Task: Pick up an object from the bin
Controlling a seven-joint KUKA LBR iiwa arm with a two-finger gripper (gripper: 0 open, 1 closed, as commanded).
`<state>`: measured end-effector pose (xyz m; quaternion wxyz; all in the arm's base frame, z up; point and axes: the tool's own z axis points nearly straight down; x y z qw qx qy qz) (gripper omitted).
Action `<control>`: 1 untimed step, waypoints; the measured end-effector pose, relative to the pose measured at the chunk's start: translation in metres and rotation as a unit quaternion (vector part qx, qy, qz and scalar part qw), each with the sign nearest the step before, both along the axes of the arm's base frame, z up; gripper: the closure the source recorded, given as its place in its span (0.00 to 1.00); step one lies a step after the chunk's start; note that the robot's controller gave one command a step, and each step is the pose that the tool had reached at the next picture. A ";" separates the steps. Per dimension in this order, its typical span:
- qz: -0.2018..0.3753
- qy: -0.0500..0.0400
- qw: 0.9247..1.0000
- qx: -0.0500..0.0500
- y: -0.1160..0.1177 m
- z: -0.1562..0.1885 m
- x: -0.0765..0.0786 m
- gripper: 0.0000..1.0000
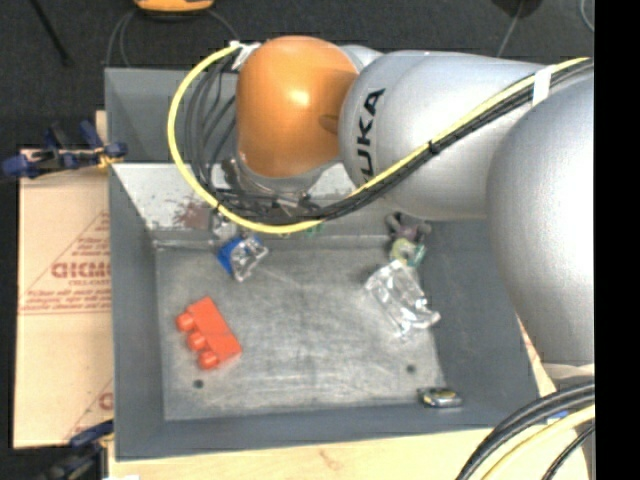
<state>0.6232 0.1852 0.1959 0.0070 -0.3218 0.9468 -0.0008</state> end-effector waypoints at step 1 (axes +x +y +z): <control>0.146 0.001 0.989 -0.001 0.027 0.102 0.018 1.00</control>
Offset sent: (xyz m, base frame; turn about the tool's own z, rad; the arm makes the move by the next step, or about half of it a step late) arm 0.0158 0.0264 0.0969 -0.2937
